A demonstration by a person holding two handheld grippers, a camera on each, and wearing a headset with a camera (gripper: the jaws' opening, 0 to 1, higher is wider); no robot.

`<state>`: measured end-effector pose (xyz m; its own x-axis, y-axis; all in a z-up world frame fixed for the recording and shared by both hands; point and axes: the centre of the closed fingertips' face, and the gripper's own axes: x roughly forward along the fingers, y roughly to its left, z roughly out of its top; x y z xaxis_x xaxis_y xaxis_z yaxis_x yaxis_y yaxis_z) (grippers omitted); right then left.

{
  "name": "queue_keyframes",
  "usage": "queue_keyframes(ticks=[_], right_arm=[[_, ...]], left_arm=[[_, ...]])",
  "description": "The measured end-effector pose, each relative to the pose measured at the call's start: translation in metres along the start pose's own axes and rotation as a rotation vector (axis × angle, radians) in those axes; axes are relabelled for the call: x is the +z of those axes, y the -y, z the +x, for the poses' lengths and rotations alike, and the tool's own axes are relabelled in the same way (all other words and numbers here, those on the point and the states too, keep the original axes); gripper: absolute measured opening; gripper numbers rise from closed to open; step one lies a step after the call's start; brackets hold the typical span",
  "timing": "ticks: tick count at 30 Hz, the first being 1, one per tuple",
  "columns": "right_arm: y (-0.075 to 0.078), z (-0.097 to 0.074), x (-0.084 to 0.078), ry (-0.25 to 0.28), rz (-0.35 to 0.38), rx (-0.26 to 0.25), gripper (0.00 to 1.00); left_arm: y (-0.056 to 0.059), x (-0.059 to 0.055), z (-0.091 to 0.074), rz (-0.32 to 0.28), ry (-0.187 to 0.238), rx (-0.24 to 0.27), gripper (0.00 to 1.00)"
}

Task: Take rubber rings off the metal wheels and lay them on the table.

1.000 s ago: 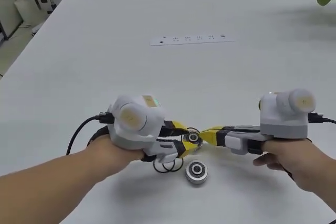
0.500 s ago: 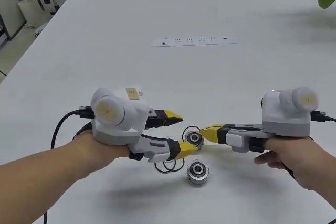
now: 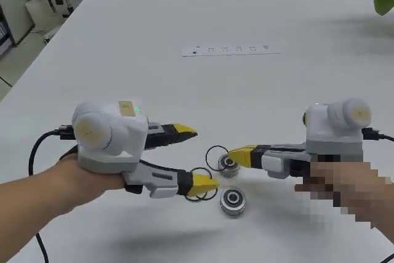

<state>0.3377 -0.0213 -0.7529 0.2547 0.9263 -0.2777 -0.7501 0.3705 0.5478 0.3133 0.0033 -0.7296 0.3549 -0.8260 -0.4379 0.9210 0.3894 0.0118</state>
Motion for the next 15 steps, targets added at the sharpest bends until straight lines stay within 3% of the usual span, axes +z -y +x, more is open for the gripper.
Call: queue_keyframes(ticks=[7,15], right_arm=[[-0.010,0.003,-0.003,-0.025,0.001,0.036,0.00],[-0.019,0.009,-0.016,-0.096,-0.018,0.084,0.00]], left_arm=[[0.005,-0.003,-0.013,-0.007,0.006,0.005,0.70],[0.007,-0.009,-0.026,-0.019,0.005,0.018,0.73]])
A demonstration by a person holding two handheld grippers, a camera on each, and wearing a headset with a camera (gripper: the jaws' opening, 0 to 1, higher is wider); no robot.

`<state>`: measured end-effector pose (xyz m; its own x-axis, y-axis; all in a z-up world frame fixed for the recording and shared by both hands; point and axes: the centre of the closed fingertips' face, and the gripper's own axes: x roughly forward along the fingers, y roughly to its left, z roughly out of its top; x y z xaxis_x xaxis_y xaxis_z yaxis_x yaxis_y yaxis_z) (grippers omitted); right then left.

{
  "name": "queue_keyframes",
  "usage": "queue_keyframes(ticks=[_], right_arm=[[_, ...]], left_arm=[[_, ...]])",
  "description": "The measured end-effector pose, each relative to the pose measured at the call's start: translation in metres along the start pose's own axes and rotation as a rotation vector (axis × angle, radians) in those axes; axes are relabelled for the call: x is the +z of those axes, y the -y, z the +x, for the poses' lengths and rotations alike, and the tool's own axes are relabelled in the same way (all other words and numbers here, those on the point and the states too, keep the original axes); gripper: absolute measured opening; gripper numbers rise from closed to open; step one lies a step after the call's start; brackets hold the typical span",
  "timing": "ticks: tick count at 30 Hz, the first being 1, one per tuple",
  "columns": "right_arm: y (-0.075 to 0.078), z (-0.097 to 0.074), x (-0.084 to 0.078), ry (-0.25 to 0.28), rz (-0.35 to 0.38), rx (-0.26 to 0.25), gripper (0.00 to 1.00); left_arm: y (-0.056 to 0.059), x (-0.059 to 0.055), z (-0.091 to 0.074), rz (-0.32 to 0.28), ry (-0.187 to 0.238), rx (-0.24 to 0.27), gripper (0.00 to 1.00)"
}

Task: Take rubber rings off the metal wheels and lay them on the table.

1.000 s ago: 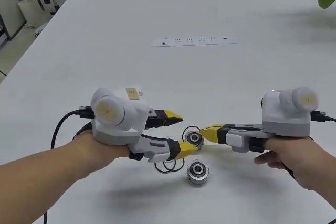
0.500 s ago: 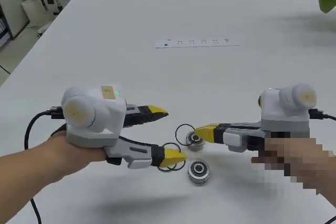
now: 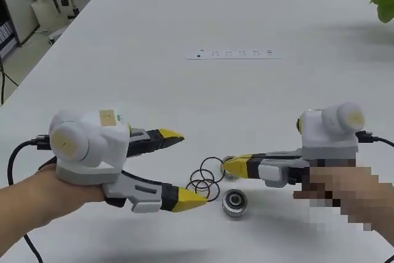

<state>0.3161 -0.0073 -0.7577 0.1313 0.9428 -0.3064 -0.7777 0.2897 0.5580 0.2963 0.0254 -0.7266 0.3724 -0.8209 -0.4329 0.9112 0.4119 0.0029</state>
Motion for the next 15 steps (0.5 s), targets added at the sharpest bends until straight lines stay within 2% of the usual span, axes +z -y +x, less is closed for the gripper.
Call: queue_keyframes(ticks=[10,15], right_arm=[[-0.016,0.012,-0.021,-0.121,-0.059,0.053,0.00],[-0.016,0.016,-0.029,-0.173,-0.090,0.064,0.00]], left_arm=[[0.000,-0.006,-0.009,-0.018,-0.003,0.015,0.73],[0.001,-0.008,-0.011,-0.026,-0.004,0.020,0.73]])
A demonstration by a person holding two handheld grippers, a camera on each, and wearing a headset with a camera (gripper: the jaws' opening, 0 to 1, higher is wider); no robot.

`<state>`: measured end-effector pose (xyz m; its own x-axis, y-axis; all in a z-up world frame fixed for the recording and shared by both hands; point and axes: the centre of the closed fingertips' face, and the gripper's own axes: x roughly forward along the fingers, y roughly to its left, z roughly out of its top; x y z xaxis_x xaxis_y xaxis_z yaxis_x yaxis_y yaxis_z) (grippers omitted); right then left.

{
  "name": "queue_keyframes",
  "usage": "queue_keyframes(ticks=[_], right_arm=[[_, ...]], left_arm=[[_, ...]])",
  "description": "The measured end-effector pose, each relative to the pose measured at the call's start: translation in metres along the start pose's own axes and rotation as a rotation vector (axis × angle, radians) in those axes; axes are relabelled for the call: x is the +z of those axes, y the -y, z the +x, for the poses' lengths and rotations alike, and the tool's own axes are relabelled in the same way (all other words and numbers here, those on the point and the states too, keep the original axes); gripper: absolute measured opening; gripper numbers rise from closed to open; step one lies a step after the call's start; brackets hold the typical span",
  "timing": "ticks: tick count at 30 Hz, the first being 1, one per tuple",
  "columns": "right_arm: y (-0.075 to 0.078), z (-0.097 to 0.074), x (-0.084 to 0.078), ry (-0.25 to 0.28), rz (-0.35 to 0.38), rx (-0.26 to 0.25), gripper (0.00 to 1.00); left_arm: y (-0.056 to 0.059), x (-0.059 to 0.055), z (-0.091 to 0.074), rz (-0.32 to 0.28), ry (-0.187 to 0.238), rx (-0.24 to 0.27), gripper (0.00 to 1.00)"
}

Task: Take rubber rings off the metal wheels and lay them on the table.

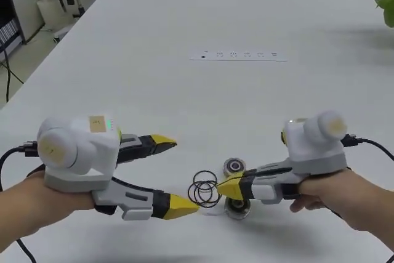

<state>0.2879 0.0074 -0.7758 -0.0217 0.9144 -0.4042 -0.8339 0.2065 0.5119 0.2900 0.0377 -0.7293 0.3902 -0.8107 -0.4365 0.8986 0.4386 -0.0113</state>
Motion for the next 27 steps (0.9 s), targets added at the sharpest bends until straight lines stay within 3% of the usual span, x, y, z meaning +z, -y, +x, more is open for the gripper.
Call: queue_keyframes(ticks=[7,22,27], right_arm=[[0.004,0.006,-0.009,-0.060,-0.048,-0.012,0.00],[0.019,0.007,-0.010,-0.103,-0.151,-0.079,0.00],[0.020,0.007,-0.010,-0.103,-0.169,-0.091,0.05]], left_arm=[[-0.001,-0.004,-0.003,-0.007,-0.007,0.008,0.73],[-0.003,-0.011,-0.002,-0.003,-0.026,0.007,0.72],[-0.002,-0.012,-0.001,-0.005,-0.032,0.006,0.72]])
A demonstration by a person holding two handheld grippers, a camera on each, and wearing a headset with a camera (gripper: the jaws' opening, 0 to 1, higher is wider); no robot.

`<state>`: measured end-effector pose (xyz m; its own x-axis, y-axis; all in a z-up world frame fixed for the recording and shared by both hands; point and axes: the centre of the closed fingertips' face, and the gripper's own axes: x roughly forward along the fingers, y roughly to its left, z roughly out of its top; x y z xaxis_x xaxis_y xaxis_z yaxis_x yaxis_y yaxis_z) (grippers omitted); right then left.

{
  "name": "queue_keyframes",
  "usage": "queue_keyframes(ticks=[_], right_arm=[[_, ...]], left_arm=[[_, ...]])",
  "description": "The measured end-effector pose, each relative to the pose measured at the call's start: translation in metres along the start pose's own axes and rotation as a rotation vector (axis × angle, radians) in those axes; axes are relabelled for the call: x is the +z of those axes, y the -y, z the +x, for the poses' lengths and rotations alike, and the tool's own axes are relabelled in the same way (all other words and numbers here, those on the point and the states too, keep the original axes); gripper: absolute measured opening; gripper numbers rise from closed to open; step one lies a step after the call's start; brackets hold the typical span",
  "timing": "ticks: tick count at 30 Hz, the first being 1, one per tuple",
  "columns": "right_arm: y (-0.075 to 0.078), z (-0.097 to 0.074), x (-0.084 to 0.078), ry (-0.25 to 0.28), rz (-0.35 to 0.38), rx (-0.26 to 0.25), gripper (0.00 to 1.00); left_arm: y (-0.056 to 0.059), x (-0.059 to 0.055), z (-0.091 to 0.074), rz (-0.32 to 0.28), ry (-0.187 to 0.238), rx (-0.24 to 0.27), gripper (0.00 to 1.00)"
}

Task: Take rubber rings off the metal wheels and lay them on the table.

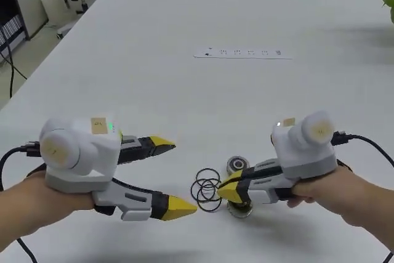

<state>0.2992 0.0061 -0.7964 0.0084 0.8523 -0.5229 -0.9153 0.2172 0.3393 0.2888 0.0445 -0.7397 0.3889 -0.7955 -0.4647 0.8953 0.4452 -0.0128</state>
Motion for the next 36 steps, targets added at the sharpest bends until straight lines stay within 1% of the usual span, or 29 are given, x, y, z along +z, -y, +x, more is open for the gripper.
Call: queue_keyframes(ticks=[6,9,16,22,24,29,36], right_arm=[[-0.001,-0.001,-0.001,-0.010,-0.026,-0.007,0.11],[-0.002,-0.002,0.000,-0.002,-0.033,-0.009,0.13],[-0.002,-0.012,0.012,0.050,-0.034,-0.026,0.20],[-0.002,-0.024,0.026,0.107,-0.039,-0.049,0.27],[-0.003,-0.029,0.030,0.124,-0.043,-0.056,0.28],[-0.004,-0.042,0.035,0.157,-0.052,-0.075,0.32],[-0.006,-0.059,0.037,0.192,-0.074,-0.109,0.41]], left_arm=[[0.000,-0.001,-0.001,-0.003,-0.003,0.001,0.72],[0.000,0.000,-0.001,-0.005,0.000,0.001,0.72],[0.002,0.004,-0.003,-0.003,0.010,0.006,0.73],[-0.001,0.011,-0.006,-0.002,0.024,0.021,0.73],[-0.003,0.014,-0.008,-0.003,0.028,0.027,0.74],[-0.003,0.021,-0.011,0.002,0.041,0.036,0.76],[0.002,0.029,-0.014,0.010,0.055,0.040,0.78]])
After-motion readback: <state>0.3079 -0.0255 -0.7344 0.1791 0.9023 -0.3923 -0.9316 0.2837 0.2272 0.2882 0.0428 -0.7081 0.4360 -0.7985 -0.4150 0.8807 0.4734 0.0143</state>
